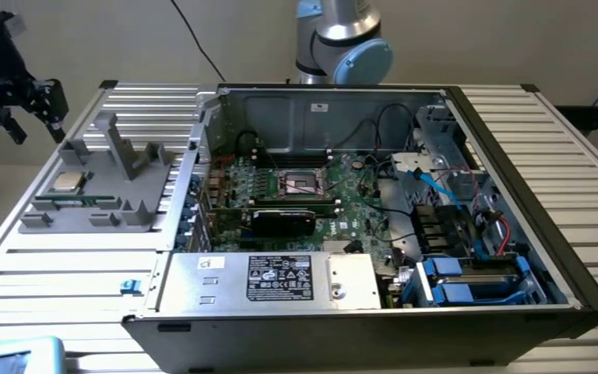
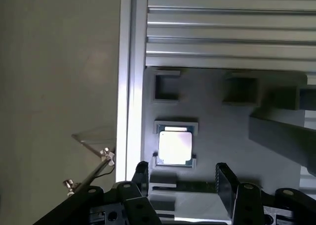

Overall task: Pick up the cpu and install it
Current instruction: 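Pick up the cpu and move it towards the insertion slot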

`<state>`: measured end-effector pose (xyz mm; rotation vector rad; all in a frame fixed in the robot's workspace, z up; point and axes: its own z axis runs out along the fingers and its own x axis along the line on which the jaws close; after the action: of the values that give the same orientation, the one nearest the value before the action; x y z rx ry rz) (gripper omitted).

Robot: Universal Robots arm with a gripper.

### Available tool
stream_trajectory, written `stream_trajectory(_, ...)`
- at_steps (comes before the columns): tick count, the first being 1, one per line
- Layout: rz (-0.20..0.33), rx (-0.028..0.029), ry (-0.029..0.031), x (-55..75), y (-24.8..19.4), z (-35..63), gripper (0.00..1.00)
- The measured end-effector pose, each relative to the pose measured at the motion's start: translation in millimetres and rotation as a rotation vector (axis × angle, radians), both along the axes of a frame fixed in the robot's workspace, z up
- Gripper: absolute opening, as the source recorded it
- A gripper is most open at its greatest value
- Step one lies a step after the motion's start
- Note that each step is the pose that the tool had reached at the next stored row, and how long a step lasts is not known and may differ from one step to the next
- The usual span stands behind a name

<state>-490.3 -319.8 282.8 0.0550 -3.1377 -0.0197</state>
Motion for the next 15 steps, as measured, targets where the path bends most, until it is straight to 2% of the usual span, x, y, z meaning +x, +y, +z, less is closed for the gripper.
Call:
stream_trajectory(8,0.000,0.0001,0.0001,0.0,-1.0,-14.5,0.66)
stream_trajectory(10,0.000,0.0001,0.0002,0.0,-1.0,-18.1,0.68)
stream_trajectory(11,0.000,0.0001,0.0002,0.0,-1.0,-19.9,0.74)
stream_trajectory(15,0.000,0.0001,0.0023,0.1,-1.6,-27.2,0.74)
